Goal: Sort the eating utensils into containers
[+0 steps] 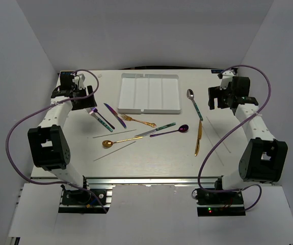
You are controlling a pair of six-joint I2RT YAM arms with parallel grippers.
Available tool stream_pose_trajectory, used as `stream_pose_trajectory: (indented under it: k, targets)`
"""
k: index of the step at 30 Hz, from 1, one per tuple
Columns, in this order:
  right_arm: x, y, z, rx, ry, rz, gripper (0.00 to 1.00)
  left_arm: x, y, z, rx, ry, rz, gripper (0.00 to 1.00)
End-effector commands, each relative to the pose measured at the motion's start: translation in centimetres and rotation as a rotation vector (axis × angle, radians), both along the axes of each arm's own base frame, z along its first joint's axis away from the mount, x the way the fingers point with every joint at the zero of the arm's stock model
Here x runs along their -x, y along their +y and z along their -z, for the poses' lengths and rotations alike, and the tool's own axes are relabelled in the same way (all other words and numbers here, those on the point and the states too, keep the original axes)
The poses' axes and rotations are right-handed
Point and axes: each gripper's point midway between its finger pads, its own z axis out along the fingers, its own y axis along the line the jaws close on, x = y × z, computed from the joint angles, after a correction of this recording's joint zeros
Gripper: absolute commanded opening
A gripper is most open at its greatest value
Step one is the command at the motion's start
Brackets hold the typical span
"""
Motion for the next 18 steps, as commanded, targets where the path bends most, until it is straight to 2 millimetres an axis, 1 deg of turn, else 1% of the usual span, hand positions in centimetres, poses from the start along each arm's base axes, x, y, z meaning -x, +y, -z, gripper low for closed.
stream_pose_trajectory:
  k: [1,3,4,5,6,7,8,9,10,11,13,14,15,16,17,18]
  targets:
    - [-0.5,-0.4,-1.4,0.024,-0.027,-0.009,0.89,-1.1,0.3,-1.7,-0.022,-0.053,0.002,0.85]
    - [-0.8,-0.4,-1.1,0.026,-0.016,-0.012,0.89,-1.0,0.3,-2.1,-0.029,-0.065,0.015,0.86]
    - [-1.1,-0.4,-1.5,0.031,-0.021,-0.018,0.89,-0.9,0.1,-2.1,-0.024,-0.064,0.023,0.87]
    - [-1.1,-0.3,-0.9,0.03,-0.001,-0.026,0.89,-0.8,0.1,-2.3,-0.026,-0.07,0.032,0.88]
    - [-1.3,-0.3,-0.8,0.031,0.003,-0.027,0.89,-0.7,0.0,-2.4,-0.027,-0.073,0.037,0.88]
    - [-1.7,-0.3,-1.1,0.03,0.0,-0.03,0.89,-0.6,0.0,-2.5,-0.031,-0.076,0.044,0.88]
    - [-1.9,-0.1,-0.3,0.023,0.029,-0.043,0.89,-0.5,0.1,-2.5,-0.035,-0.077,0.049,0.88]
    - [-2.1,-0.1,-0.1,0.022,0.036,-0.046,0.9,-0.5,0.0,-2.6,-0.039,-0.078,0.055,0.89]
    - [-2.7,-0.1,-0.5,0.023,0.028,-0.049,0.9,-0.5,0.1,-2.8,-0.043,-0.082,0.056,0.89]
    - [-3.1,0.0,0.3,0.022,0.052,-0.053,0.89,-0.5,0.2,-2.8,-0.05,-0.079,0.051,0.89]
    - [-3.5,0.0,0.7,0.031,0.078,-0.056,0.88,-0.5,0.6,-2.9,-0.08,-0.082,0.069,0.89]
    - [-4.5,0.1,0.8,0.039,0.082,-0.06,0.88,-0.5,0.7,-3.0,-0.088,-0.083,0.064,0.89]
    - [-4.7,0.2,1.1,0.039,0.102,-0.062,0.88,-0.5,0.8,-3.1,-0.091,-0.084,0.061,0.89]
    - [-5.1,0.4,2.3,0.044,0.139,-0.066,0.88,-0.4,0.8,-3.1,-0.092,-0.085,0.061,0.89]
    - [-6.2,0.5,1.5,0.053,0.124,-0.068,0.88,-0.3,0.8,-3.0,-0.091,-0.08,0.058,0.89]
    - [-6.2,0.7,2.1,0.055,0.157,-0.072,0.88,-0.1,0.8,-2.9,-0.091,-0.077,0.058,0.89]
